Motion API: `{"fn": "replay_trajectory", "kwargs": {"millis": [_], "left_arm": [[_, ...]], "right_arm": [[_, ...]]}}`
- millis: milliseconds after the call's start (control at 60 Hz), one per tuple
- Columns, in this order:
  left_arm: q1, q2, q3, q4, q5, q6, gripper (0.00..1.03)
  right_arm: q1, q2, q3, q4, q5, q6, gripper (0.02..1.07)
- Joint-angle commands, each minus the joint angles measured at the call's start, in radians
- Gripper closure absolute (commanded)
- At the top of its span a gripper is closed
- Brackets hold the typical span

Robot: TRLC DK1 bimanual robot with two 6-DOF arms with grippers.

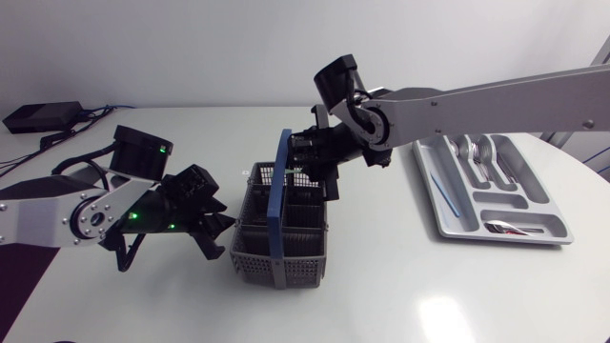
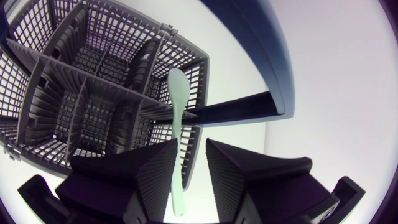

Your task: Unload the cutlery basket into the drawer organizer.

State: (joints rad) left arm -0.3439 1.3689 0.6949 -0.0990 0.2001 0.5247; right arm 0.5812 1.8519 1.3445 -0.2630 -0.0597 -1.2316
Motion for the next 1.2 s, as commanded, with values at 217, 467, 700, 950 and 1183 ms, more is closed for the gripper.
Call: {"fn": "replay_trajectory", "kwargs": {"millis": [217,467,700,950,1183], "left_arm": [[-0.018,0.036,0.023,0.01,-0.007,0.011,0.58],[-0.02,0.039,0.026,0.01,-0.008,0.009,0.58],[-0.024,0.045,0.028,0.008,-0.014,0.009,0.58],[-0.026,0.056,0.032,0.01,-0.014,0.009,0.58],[-0.026,0.064,0.037,0.01,-0.014,0.009,0.58]], "right_arm": [[-0.029,-0.01,0.071,-0.16,-0.094,0.026,0.69],[-0.034,0.032,0.111,-0.168,-0.103,0.032,0.69],[-0.037,0.075,0.156,-0.208,-0.121,0.038,0.69],[-0.046,0.105,0.165,-0.208,-0.121,0.04,0.69],[-0.053,0.138,0.188,-0.208,-0.123,0.04,0.69]]}}
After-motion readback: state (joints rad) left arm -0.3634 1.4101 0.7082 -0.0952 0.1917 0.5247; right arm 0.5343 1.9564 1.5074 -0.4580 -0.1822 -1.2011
